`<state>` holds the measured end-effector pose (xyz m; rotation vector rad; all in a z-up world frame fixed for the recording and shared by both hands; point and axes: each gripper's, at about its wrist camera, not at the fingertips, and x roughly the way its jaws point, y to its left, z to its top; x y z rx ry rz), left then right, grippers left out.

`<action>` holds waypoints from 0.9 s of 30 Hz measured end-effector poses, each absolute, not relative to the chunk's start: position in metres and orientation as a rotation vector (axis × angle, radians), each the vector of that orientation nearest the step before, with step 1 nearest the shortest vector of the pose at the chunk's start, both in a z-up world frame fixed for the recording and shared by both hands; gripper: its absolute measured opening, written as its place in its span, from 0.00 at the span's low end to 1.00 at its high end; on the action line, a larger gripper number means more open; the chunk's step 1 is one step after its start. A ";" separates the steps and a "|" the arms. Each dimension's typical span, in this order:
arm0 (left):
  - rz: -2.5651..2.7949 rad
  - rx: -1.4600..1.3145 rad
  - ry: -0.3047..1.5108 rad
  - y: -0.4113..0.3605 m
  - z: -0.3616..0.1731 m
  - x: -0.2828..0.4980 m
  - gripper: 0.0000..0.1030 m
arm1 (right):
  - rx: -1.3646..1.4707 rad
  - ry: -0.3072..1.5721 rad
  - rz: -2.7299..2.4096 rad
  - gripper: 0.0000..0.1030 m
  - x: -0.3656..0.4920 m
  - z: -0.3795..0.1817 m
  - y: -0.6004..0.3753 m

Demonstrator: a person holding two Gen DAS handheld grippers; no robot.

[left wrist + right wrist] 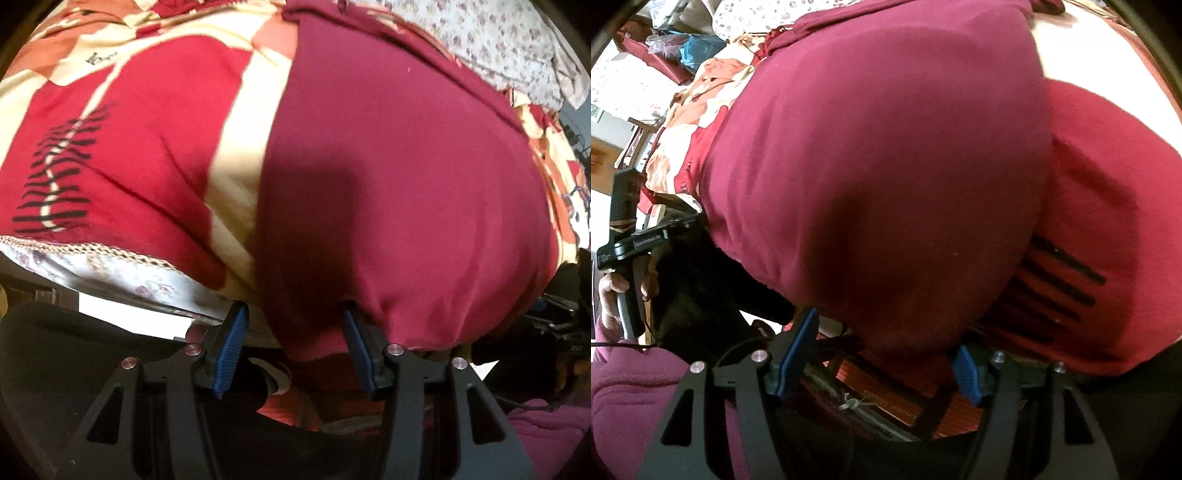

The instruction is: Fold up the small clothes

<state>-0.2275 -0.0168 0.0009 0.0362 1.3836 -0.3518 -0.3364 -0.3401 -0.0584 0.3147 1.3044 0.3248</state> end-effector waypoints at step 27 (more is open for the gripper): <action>-0.523 -0.256 1.024 0.006 0.115 -0.185 0.00 | 0.588 0.900 0.491 0.11 -0.312 0.056 -0.396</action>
